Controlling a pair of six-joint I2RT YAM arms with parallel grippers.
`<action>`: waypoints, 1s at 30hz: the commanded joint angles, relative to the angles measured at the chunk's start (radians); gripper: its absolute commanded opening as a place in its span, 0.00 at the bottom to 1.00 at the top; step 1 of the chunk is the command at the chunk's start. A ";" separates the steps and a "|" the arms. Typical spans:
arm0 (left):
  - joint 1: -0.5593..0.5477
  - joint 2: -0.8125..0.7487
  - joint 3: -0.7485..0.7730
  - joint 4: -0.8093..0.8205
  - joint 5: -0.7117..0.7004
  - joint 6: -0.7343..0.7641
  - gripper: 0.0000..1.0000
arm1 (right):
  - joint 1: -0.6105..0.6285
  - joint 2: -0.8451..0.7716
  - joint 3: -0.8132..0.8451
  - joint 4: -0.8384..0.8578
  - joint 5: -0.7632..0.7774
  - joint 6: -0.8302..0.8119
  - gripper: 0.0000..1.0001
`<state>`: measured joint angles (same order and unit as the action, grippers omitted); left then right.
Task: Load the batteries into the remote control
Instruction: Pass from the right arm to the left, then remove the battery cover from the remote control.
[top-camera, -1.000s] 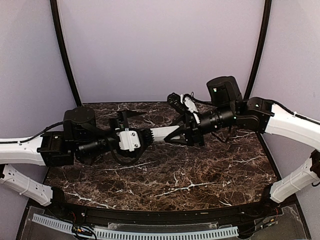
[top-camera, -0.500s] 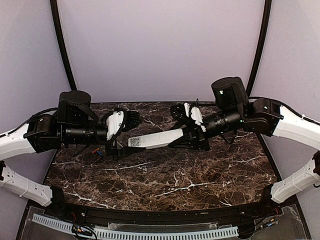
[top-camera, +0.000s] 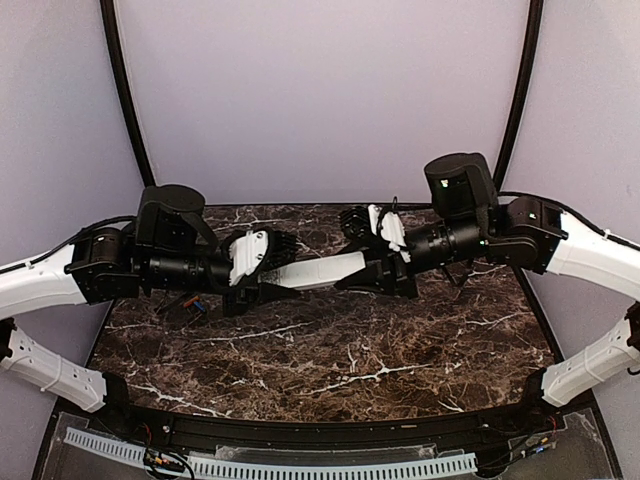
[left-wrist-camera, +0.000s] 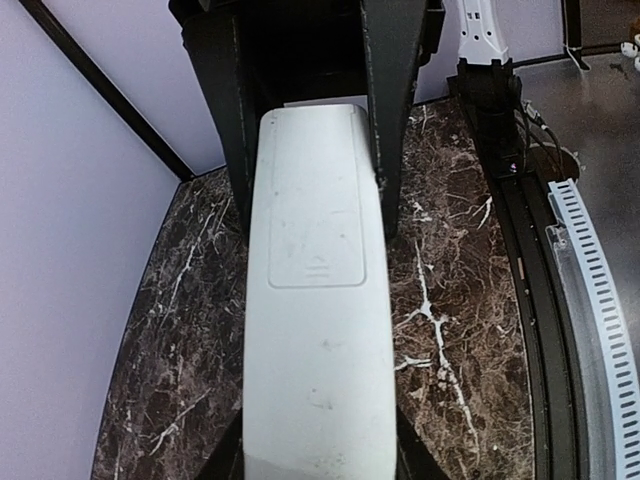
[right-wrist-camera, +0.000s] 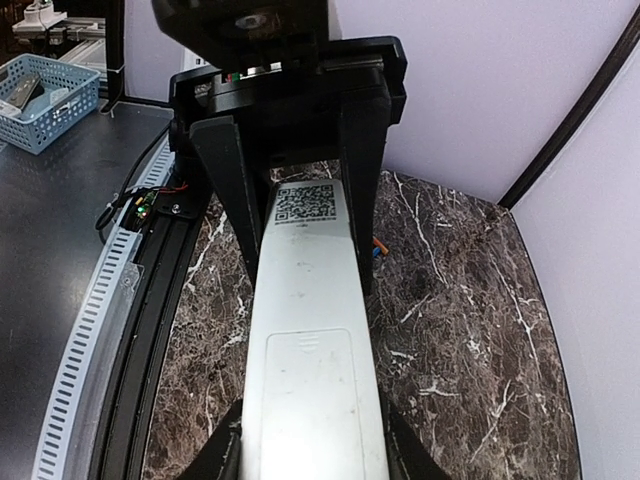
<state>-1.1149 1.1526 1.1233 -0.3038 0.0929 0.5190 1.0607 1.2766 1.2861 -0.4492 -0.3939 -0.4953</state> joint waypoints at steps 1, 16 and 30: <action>0.003 -0.013 0.004 0.035 -0.018 0.017 0.14 | 0.011 -0.017 -0.007 0.061 0.013 0.044 0.05; -0.010 -0.053 -0.131 0.281 -0.337 0.117 0.00 | -0.142 0.110 0.139 -0.047 0.088 0.935 0.99; -0.013 -0.063 -0.144 0.288 -0.319 0.116 0.00 | -0.133 0.277 0.239 0.031 -0.134 0.937 0.79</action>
<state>-1.1221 1.1267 0.9901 -0.0570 -0.2371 0.6353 0.9215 1.5208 1.4899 -0.4564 -0.4328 0.4351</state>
